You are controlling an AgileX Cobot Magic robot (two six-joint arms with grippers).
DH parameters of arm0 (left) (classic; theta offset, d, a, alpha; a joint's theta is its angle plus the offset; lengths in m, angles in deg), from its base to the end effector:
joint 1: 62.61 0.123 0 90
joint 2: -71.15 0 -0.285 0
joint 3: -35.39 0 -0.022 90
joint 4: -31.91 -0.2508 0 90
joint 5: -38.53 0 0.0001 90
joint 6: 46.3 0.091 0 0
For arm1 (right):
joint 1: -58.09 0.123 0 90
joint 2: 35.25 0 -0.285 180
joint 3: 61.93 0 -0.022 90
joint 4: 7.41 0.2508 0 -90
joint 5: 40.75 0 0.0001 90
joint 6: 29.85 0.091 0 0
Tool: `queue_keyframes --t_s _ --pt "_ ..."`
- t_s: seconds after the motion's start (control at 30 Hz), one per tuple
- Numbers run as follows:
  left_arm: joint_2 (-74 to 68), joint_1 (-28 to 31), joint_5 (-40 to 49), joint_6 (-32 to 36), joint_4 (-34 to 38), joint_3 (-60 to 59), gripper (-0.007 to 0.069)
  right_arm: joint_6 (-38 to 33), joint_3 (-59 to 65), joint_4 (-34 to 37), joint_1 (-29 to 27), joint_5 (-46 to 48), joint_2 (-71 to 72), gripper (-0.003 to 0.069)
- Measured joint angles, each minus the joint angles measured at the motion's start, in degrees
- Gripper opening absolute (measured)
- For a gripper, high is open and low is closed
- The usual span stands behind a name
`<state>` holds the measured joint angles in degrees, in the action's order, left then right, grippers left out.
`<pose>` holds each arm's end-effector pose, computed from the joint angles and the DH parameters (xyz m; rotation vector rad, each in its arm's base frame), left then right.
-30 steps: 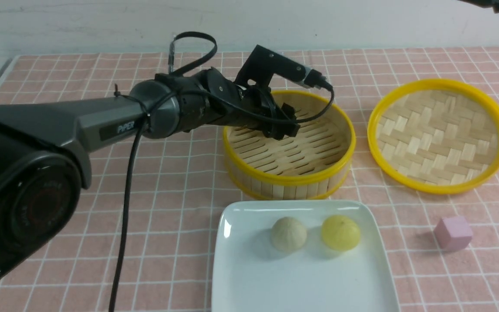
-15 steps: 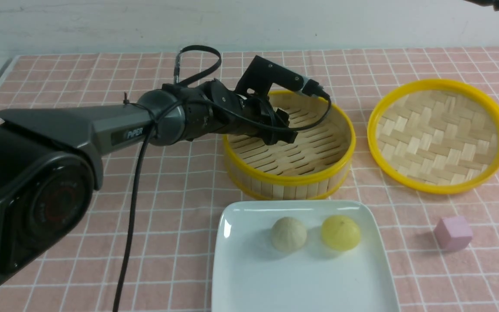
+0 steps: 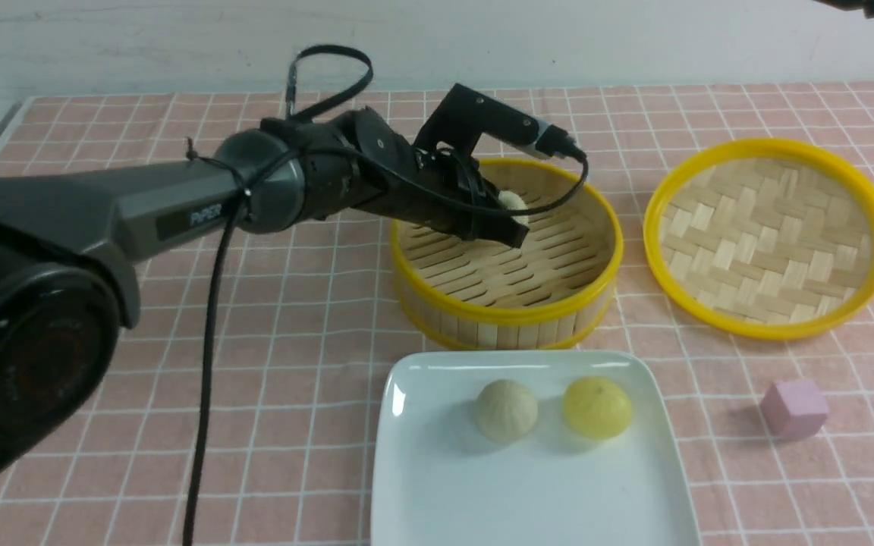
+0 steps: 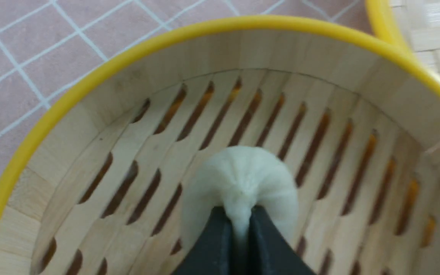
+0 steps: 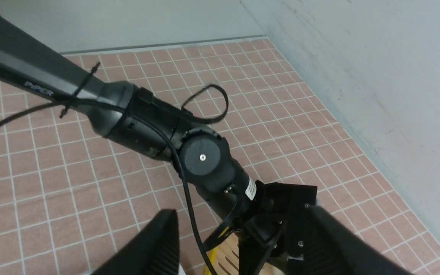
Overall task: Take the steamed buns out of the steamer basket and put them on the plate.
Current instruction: Use the left arm to put the steamed stuffed bun into the plate
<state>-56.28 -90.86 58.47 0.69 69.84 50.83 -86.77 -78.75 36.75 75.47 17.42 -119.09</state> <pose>0.4174 -0.2460 0.2210 0.8585 2.0757 -0.4015 0.2296 0.1284 0.4921 -1.1317 1.6084 0.4980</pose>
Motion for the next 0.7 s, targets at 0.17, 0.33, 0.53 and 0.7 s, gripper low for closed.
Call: queue_keyframes --t_s 0.17,0.33,0.53,0.7 --pt "10.21 4.12 13.02 -0.66 -0.43 0.0 0.0031 0.0 0.0 0.19 0.0 0.0 0.0 0.044" --pt "20.69 12.49 26.31 -2.79 -1.57 0.0 0.0033 0.0 0.0 0.34 0.0 0.0 0.0 0.044" --pt "30.48 20.61 38.78 -3.03 -2.06 0.0 0.0033 0.0 0.0 0.36 0.0 0.0 0.0 0.044" --pt "32.84 21.52 49.14 -3.03 -1.94 0.05 0.0033 0.0 0.0 1.13 0.0 0.0 0.0 0.044"
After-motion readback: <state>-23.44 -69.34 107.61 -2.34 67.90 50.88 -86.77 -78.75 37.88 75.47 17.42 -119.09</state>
